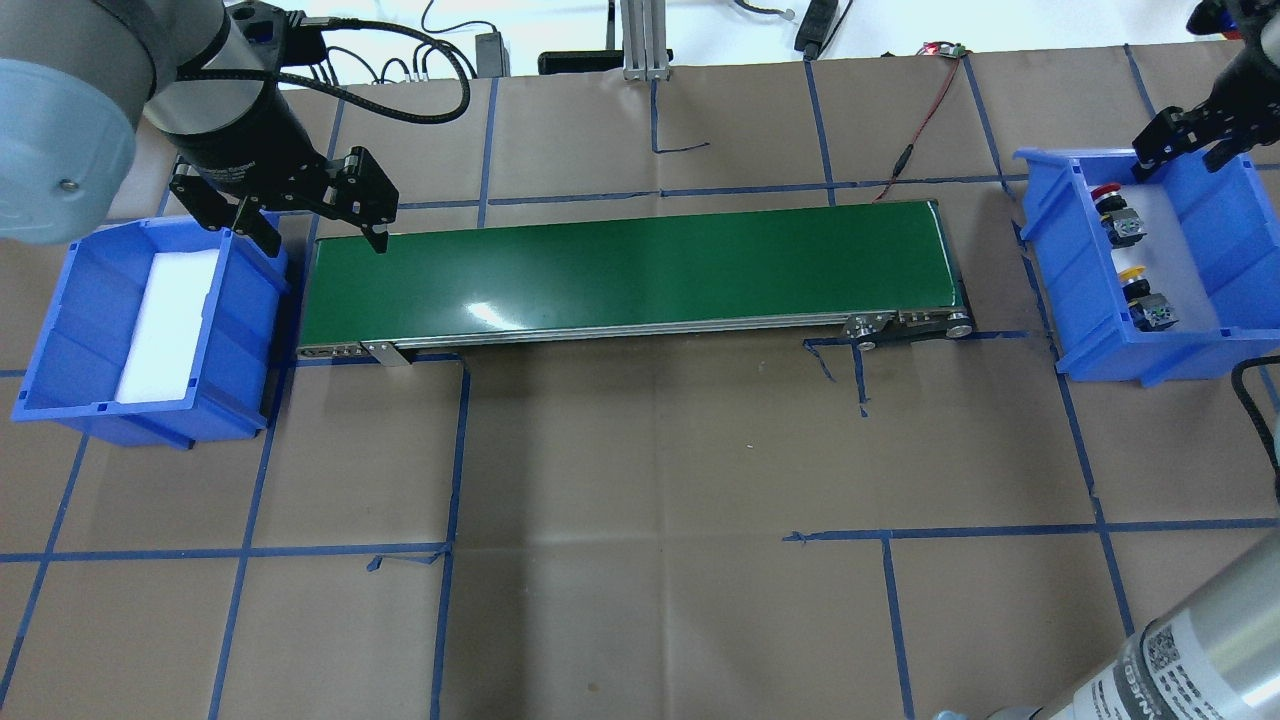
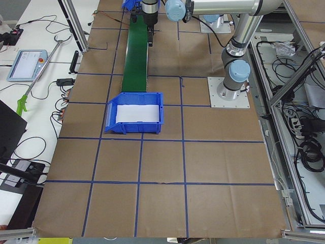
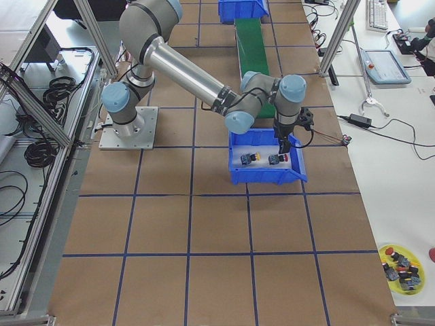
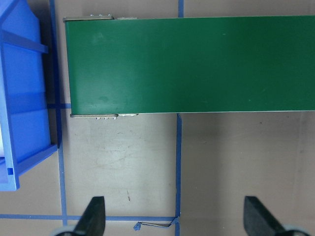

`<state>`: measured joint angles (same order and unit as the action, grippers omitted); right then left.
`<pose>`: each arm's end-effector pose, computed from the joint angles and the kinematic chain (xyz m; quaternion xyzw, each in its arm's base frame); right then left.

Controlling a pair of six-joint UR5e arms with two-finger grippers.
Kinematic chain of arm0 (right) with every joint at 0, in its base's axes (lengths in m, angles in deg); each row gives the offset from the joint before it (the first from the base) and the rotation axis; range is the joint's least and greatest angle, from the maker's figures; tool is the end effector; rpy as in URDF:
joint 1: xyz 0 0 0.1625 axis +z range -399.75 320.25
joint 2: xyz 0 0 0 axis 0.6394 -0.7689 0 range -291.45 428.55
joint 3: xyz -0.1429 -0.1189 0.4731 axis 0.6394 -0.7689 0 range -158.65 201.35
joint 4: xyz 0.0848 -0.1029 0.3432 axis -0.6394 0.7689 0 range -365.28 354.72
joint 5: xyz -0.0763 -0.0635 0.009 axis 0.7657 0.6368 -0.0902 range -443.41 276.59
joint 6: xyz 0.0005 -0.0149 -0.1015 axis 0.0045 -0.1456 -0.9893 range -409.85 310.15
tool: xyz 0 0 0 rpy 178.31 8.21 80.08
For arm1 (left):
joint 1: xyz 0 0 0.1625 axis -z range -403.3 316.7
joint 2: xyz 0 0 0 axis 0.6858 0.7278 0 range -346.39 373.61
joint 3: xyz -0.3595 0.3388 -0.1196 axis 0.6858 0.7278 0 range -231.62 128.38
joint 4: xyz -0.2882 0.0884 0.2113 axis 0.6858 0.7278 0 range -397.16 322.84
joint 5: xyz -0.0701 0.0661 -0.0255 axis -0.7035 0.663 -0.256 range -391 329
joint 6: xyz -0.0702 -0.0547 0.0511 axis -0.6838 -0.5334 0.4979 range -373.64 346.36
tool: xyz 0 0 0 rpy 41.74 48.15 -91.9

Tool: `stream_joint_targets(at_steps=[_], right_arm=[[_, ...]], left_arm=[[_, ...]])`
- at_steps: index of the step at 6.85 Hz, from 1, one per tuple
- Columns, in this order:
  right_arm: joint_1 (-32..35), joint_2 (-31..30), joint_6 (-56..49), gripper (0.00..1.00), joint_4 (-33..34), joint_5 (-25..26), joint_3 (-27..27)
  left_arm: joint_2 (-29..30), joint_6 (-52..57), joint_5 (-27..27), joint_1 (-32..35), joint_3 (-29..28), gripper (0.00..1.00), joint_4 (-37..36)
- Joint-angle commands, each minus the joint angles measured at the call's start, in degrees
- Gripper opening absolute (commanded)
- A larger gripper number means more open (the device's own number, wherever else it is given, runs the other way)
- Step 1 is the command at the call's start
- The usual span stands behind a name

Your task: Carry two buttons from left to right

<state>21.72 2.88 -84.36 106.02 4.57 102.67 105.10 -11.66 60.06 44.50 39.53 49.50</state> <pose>-0.1897 -0.6358 0.4409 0.0530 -0.9972 0.0512 0.0107 -0.1137 -0.4617 0.5534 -0.0020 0.9999 -0.0058 0.0094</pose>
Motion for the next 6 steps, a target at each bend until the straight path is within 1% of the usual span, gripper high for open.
stream_joint_targets(at_steps=[1, 2, 3, 4, 5, 6], right_arm=[[2.23, -7.77, 0.06, 1.00, -2.75, -1.65, 1.72], [6.61, -10.42, 0.15, 1.00, -2.14, 0.86, 4.78], [9.70, -14.19, 6.77, 1.00, -2.92, 1.14, 5.68], [13.47, -15.62, 20.49, 1.00, -9.54, 1.15, 5.08], [17.42, -16.85, 27.16, 1.00, -14.39, 1.15, 4.99], [21.29, -20.08, 31.49, 1.00, -16.18, 1.23, 5.86]], left_arm=[[0.00, 0.04, 0.00, 0.00, 0.00, 1.00, 0.00], [0.00, 0.04, 0.00, 0.00, 0.00, 1.00, 0.00], [0.00, 0.04, 0.00, 0.00, 0.00, 1.00, 0.00], [0.00, 0.04, 0.00, 0.00, 0.00, 1.00, 0.00], [0.00, 0.04, 0.00, 0.00, 0.00, 1.00, 0.00], [0.00, 0.04, 0.00, 0.00, 0.00, 1.00, 0.00]])
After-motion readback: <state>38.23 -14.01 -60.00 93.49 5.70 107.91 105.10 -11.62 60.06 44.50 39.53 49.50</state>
